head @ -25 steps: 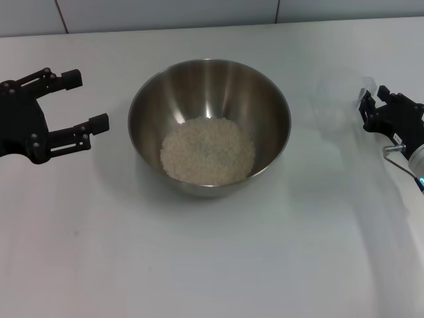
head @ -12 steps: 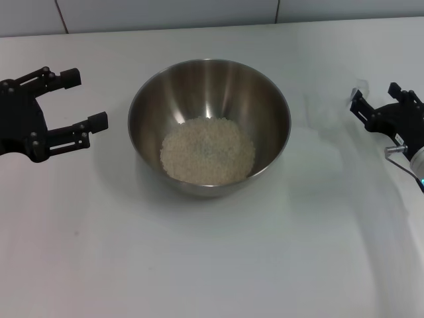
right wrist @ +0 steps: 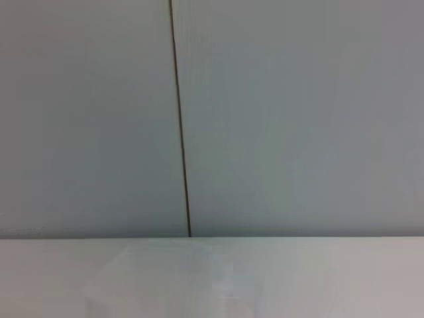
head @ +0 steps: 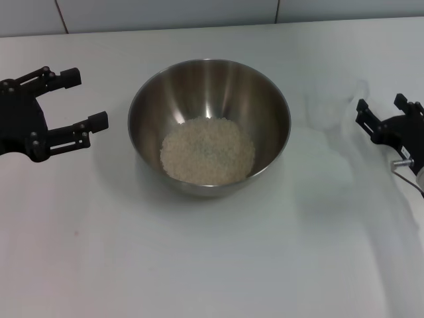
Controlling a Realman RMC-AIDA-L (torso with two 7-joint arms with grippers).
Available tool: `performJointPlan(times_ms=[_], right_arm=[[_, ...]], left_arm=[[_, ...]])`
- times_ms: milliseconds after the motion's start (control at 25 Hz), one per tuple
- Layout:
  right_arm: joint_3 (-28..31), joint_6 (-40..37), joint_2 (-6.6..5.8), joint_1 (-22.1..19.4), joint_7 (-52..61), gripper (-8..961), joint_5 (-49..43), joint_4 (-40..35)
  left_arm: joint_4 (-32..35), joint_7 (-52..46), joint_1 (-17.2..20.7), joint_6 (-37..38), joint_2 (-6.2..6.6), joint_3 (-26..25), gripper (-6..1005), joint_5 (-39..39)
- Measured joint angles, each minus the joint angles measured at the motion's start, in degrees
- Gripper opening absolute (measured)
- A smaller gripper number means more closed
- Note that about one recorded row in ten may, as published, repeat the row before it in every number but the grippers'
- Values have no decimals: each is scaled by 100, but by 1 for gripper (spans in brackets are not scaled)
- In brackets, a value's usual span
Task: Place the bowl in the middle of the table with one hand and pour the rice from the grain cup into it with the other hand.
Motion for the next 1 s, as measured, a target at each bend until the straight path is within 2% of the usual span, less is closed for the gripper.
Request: performJointPlan(times_ms=[240,480,640,760,880,1000], right_arm=[[-471,-948,11,-516,42,764,-11,14],[-1377,-2938,-58,-1038,68,762,-32,130],[-2077,-3911,-234,-925,115,762,-86,42],[-2403,-4138,-374,-669,325,761,-282,-105],[-2461,-4153,-418,-377,726,762,-423,-440],[-2506,-4227,-392,-145,900,762,-470,-793]], left_arm=[[-15,0,1,-20,-1,-11,825,33],[-18,0,49,-2,-1,-12,825,33],[-19,1,125,45,-2,14,825,25],[-73,64,187,141,-7,17,825,16],[-190,191,232,308,-6,10,825,5],[-286,286,280,361,-1,19,825,14]])
